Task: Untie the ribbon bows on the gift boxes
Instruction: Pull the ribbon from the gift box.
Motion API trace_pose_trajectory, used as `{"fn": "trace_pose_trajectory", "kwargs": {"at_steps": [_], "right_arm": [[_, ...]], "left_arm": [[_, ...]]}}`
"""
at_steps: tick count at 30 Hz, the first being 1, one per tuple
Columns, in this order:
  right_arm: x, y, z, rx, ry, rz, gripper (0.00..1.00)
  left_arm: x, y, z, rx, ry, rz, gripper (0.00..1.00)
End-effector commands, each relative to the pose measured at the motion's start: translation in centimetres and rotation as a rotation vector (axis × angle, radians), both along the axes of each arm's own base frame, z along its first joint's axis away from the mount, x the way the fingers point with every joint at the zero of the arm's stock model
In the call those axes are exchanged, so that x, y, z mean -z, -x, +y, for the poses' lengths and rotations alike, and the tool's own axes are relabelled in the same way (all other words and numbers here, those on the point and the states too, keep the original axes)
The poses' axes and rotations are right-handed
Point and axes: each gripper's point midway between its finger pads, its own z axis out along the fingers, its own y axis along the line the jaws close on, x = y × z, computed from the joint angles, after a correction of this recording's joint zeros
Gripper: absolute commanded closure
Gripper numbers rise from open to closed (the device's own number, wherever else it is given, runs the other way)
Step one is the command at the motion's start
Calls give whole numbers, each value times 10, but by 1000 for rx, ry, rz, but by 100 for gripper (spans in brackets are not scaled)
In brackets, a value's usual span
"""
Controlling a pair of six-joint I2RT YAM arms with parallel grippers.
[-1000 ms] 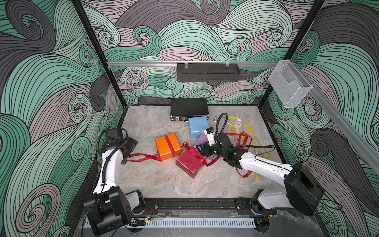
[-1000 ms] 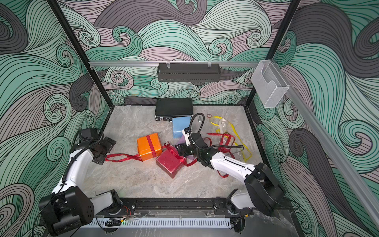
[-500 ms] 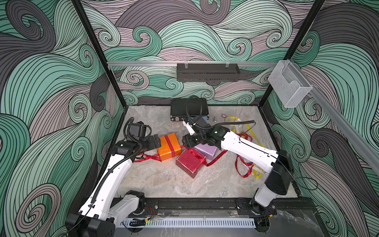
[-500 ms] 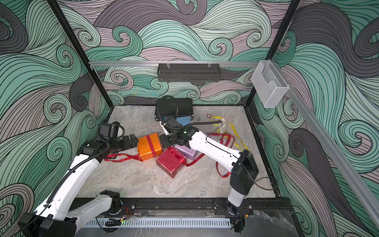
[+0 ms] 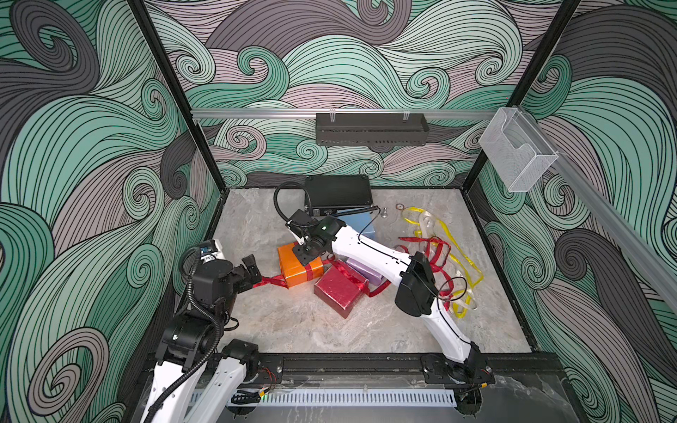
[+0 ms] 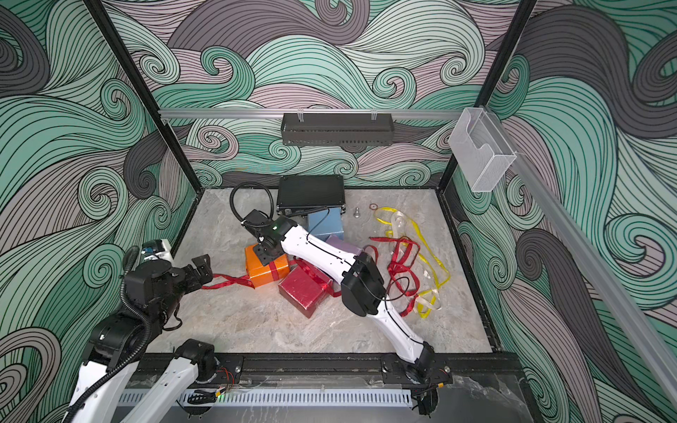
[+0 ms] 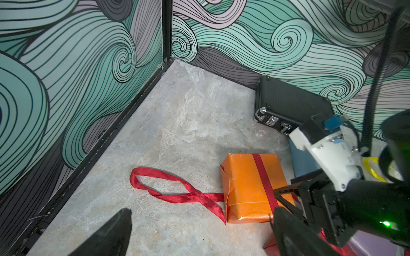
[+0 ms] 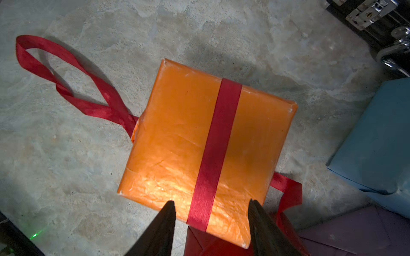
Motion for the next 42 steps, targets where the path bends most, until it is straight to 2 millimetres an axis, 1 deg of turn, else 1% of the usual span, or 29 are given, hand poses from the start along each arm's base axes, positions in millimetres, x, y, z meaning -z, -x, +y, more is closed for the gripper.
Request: {"fn": "trace_pose_trajectory", "kwargs": {"at_steps": [1,6,13,20,24,28,31,33,38,42], "right_arm": [[0,-2,-6,0,50,-13,47],[14,-6,1,-2,55,-3,51],[32,-13,3,4,89,-17,57],[42,-14,7,-3,99,-18,59],[46,-13,8,-4,101,-9,65],[53,-13,4,5,121,-5,68],[60,-10,3,2,131,11,74],[63,-9,2,4,136,20,76],[68,-6,0,2,140,38,85],[68,-5,-2,2,146,43,95]], "left_arm": [[6,-1,7,-45,-16,22,1],[11,-6,-2,-4,-6,44,1],[19,-14,-14,54,12,83,1],[22,-17,-19,78,20,97,2],[22,-17,-19,79,21,95,2],[21,-16,-19,80,21,90,1],[20,-16,-19,82,22,90,2],[20,-16,-19,80,22,90,1],[20,-15,-19,79,24,84,1],[19,-15,-19,79,25,80,1]]}}
